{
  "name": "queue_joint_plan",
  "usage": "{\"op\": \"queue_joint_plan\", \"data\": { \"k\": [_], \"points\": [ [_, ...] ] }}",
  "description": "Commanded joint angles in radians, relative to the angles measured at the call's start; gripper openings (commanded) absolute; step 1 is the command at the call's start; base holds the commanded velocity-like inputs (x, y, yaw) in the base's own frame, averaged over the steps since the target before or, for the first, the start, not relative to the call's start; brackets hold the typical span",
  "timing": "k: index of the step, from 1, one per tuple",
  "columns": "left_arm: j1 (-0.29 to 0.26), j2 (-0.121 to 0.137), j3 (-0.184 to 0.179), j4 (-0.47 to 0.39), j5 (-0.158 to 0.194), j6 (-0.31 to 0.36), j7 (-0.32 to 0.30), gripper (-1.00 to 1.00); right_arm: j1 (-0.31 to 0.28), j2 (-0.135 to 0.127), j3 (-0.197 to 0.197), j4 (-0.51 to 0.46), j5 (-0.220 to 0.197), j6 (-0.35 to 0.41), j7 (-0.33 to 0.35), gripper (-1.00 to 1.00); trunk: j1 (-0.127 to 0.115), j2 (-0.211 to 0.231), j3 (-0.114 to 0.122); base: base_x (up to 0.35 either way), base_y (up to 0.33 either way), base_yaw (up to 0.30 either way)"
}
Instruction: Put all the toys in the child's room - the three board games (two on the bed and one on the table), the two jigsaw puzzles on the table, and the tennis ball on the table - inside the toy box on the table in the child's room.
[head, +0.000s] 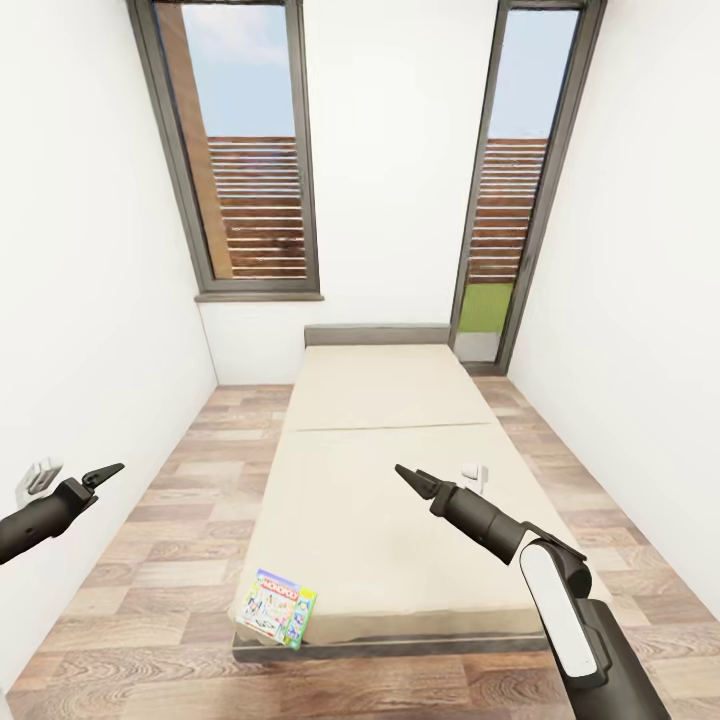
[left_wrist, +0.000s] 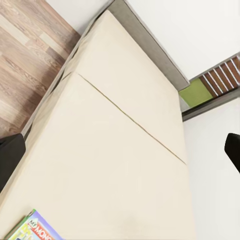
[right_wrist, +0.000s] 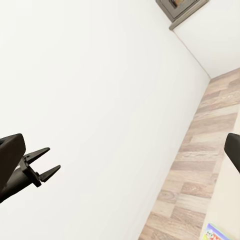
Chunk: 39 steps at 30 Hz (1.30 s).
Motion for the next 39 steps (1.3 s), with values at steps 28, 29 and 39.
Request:
{"op": "queue_joint_plan", "data": {
  "k": [28,29,39],
  "points": [
    [-0.001,0.000,0.002,0.000,0.005,0.007,-0.001,1.00,-0.001,0.003,0.000,0.000,0.027,0.006,-0.001,1.00,0.001,-0.002,0.044,0.000,0.000,0.000],
    [-0.001,0.000,0.002,0.000,0.005,0.007,-0.001,1.00,-0.001,0.004,0.000,0.000,0.027,0.006,-0.001,1.00,0.001,-0.002,0.045,0.000,0.000,0.000],
    [-0.001,0.000,0.002,0.000,0.005,0.007,-0.001,1.00,-0.001,0.014,0.000,0.000,0.029,0.007,-0.001,1.00,0.001,-0.002,0.062,0.000,0.000,0.000]
  ]
}}
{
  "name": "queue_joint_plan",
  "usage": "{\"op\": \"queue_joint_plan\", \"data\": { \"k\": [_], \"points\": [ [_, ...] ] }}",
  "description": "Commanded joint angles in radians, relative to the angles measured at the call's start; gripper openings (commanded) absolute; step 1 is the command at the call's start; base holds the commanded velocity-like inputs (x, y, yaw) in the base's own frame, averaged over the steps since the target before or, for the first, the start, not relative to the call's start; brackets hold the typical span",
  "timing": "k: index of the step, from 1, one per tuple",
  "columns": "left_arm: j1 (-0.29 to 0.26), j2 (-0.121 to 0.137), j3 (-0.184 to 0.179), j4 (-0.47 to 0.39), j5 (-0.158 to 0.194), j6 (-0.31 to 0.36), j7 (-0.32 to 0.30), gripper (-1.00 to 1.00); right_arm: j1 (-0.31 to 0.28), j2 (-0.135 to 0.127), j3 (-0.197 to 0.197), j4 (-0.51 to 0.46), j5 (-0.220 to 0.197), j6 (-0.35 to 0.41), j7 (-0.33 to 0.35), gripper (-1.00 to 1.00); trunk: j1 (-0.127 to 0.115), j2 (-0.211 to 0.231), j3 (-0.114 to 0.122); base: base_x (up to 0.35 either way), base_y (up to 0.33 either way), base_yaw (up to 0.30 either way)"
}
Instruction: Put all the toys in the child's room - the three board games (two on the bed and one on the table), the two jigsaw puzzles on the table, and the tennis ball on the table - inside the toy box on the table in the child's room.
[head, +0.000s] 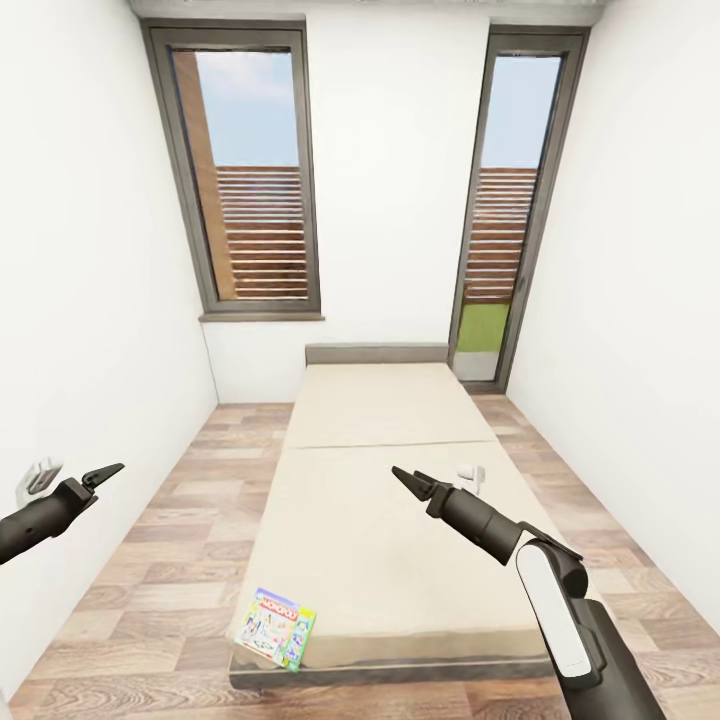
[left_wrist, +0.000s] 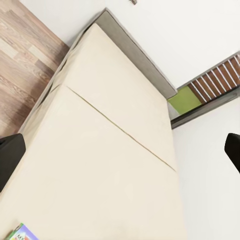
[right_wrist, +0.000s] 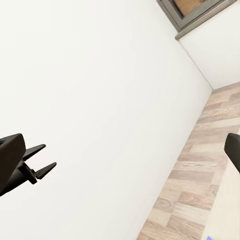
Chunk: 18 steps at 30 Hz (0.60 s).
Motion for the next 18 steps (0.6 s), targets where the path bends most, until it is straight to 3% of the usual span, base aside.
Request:
{"op": "queue_joint_plan", "data": {
  "k": [1,18],
  "points": [
    [-0.001,0.000,0.002,0.000,0.005,0.007,0.000,1.00,-0.001,0.001,-0.001,0.000,-0.007,0.007,-0.001,1.00,0.001,-0.002,-0.001,0.000,0.000,0.000],
    [-0.001,0.000,0.002,0.000,0.005,0.006,0.001,1.00,-0.001,0.001,-0.001,0.000,-0.005,0.006,-0.001,1.00,0.001,-0.002,0.012,0.000,0.000,0.000]
  ]
}}
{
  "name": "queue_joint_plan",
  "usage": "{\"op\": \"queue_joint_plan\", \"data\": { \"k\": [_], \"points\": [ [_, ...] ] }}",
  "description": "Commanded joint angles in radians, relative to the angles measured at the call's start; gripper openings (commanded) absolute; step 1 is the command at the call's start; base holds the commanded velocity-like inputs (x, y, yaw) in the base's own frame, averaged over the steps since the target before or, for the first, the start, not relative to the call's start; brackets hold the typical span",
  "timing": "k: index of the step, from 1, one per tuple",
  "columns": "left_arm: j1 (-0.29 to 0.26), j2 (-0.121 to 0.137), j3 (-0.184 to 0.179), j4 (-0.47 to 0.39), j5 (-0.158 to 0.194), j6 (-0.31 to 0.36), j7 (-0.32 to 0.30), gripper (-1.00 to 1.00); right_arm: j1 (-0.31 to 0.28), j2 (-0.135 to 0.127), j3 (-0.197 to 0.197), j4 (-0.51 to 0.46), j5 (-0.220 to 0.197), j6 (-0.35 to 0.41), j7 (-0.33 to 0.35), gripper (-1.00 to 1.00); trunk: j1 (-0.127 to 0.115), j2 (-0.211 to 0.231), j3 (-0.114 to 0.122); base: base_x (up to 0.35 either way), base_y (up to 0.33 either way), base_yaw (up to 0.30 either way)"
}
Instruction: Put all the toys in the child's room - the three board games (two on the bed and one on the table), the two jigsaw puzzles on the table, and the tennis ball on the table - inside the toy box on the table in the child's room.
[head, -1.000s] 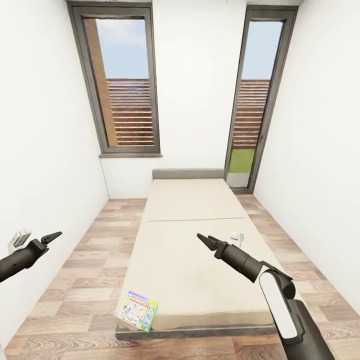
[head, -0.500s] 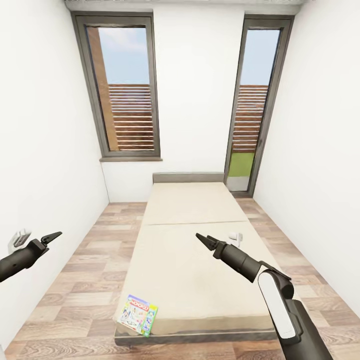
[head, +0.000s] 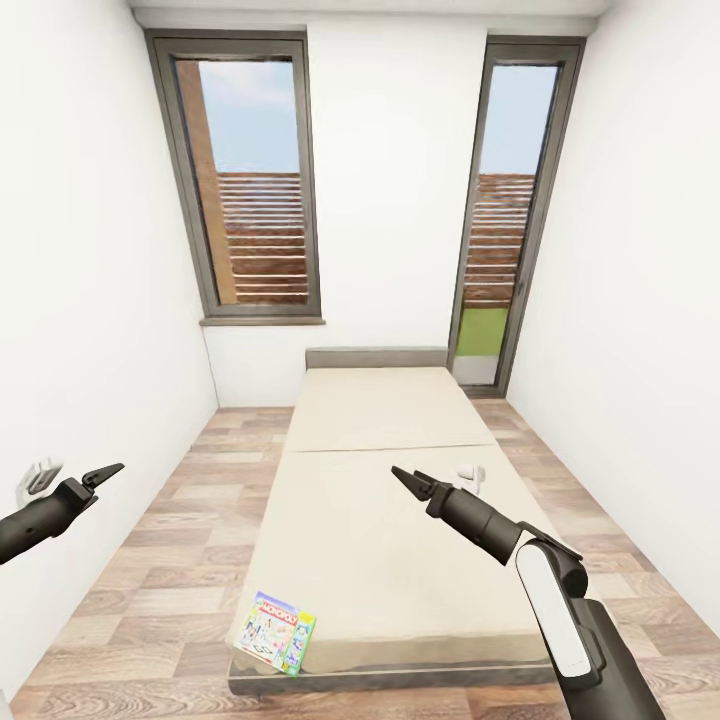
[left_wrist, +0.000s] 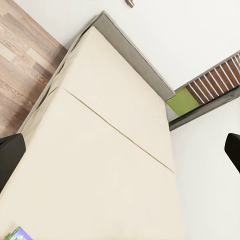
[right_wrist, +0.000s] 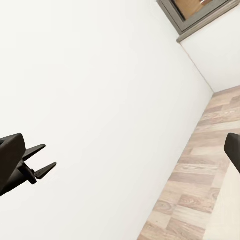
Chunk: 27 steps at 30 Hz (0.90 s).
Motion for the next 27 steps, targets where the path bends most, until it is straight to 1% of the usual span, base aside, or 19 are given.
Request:
{"op": "queue_joint_plan", "data": {
  "k": [1,7,27],
  "points": [
    [-0.001,0.000,0.002,0.000,0.005,0.007,0.000,1.00,-0.001,0.000,-0.001,0.000,-0.005,0.007,-0.001,1.00,0.001,-0.002,-0.002,0.000,0.000,0.000],
    [-0.001,0.000,0.002,0.000,0.005,0.007,0.000,1.00,-0.001,0.000,-0.002,0.001,0.011,0.007,-0.001,1.00,0.001,-0.002,-0.002,0.000,0.000,0.000],
    [-0.001,0.000,0.002,0.000,0.005,0.008,-0.002,1.00,-0.001,0.003,-0.002,0.004,0.014,0.007,-0.003,1.00,0.001,-0.002,-0.002,0.000,0.000,0.000]
  ]
}}
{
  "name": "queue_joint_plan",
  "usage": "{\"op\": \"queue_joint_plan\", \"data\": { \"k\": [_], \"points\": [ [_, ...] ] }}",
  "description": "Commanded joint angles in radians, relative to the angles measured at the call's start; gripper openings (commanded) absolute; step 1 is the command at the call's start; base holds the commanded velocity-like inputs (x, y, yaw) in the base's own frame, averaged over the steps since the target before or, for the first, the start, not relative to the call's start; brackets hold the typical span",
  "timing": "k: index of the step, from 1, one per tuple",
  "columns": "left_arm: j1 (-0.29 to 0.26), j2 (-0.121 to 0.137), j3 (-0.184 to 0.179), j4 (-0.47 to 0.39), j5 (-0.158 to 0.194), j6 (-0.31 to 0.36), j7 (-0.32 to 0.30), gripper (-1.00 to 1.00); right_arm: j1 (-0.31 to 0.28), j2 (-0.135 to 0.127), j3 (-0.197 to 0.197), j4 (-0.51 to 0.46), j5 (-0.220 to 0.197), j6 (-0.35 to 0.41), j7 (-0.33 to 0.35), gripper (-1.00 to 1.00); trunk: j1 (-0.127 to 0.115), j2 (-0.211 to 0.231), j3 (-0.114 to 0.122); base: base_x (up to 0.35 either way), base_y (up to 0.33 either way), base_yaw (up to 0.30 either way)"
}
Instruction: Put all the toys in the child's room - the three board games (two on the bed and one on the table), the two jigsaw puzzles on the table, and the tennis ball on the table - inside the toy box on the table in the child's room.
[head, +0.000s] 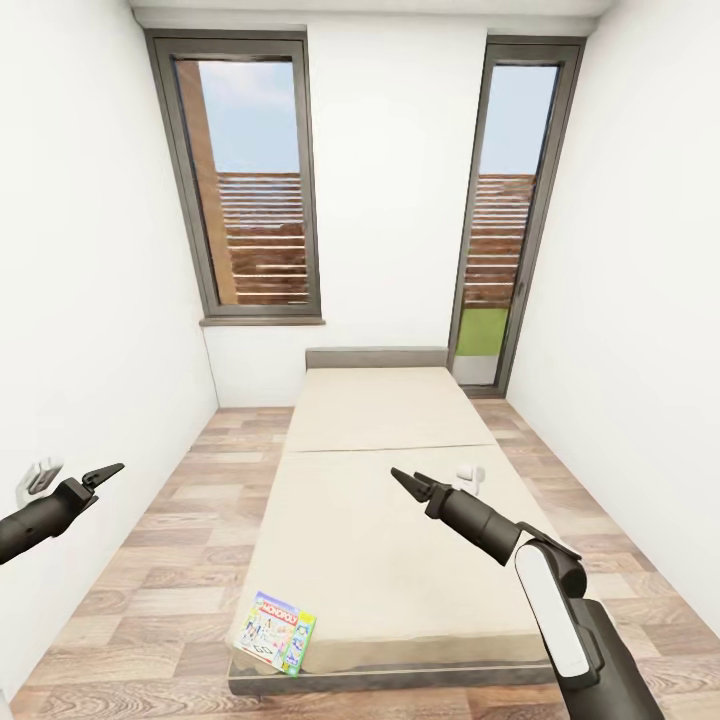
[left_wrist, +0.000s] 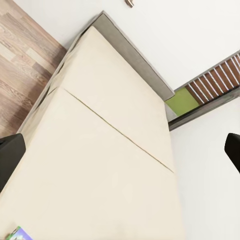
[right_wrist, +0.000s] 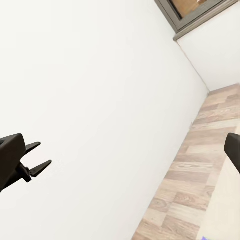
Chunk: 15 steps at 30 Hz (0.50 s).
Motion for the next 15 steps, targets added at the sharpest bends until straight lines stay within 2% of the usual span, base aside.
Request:
{"op": "queue_joint_plan", "data": {
  "k": [1,7,9,15],
  "points": [
    [-0.001,0.000,0.002,0.000,0.005,0.007,0.000,1.00,-0.001,0.000,0.000,0.003,-0.009,0.010,-0.006,1.00,0.001,-0.002,-0.002,0.000,0.000,0.000],
    [-0.001,0.001,0.002,0.000,0.005,0.007,0.000,1.00,-0.005,0.002,0.020,0.072,-0.020,0.020,-0.096,1.00,0.001,-0.002,-0.002,0.000,0.000,0.000],
    [-0.001,0.001,0.002,0.000,0.005,0.007,0.001,1.00,-0.008,0.011,0.027,0.098,-0.023,0.021,-0.135,1.00,0.001,-0.002,-0.002,0.000,0.000,0.000],
    [-0.001,0.000,0.001,0.000,0.006,0.007,-0.003,1.00,-0.012,0.081,0.030,0.157,-0.029,0.025,-0.189,1.00,0.001,-0.002,-0.002,0.000,0.000,0.000]
  ]
}}
